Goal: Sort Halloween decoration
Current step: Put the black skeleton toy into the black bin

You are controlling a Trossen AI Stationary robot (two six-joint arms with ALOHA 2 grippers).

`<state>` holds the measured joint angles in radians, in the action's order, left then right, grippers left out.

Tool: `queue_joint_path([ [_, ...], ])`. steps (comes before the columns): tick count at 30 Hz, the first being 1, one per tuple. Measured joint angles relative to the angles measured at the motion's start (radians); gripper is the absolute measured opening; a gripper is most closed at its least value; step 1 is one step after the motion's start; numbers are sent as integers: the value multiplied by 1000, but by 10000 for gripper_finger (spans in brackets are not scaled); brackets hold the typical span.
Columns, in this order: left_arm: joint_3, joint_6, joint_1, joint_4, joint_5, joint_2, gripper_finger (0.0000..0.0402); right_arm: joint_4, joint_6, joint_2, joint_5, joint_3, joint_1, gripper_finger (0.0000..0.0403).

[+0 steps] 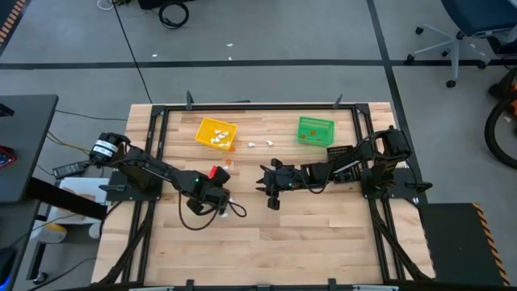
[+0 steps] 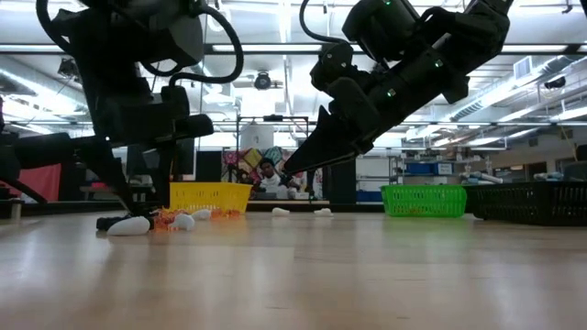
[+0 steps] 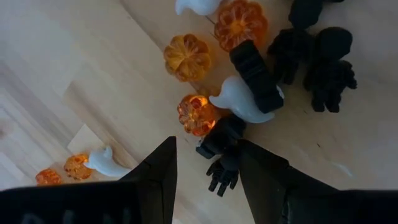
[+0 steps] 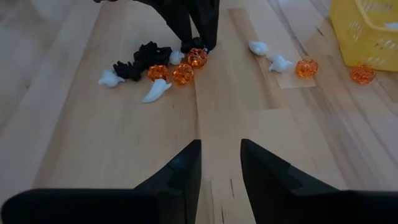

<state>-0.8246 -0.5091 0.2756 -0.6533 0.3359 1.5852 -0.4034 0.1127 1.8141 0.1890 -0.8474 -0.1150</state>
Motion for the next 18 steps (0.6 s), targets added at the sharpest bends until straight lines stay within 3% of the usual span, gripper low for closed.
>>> queue_joint_path([
  [12,0,-32,-4,17,-25,0,139,0,0,0,0,0,-1,117],
  [18,0,-36,-4,17,-27,0,91,0,0,0,0,0,-1,117],
])
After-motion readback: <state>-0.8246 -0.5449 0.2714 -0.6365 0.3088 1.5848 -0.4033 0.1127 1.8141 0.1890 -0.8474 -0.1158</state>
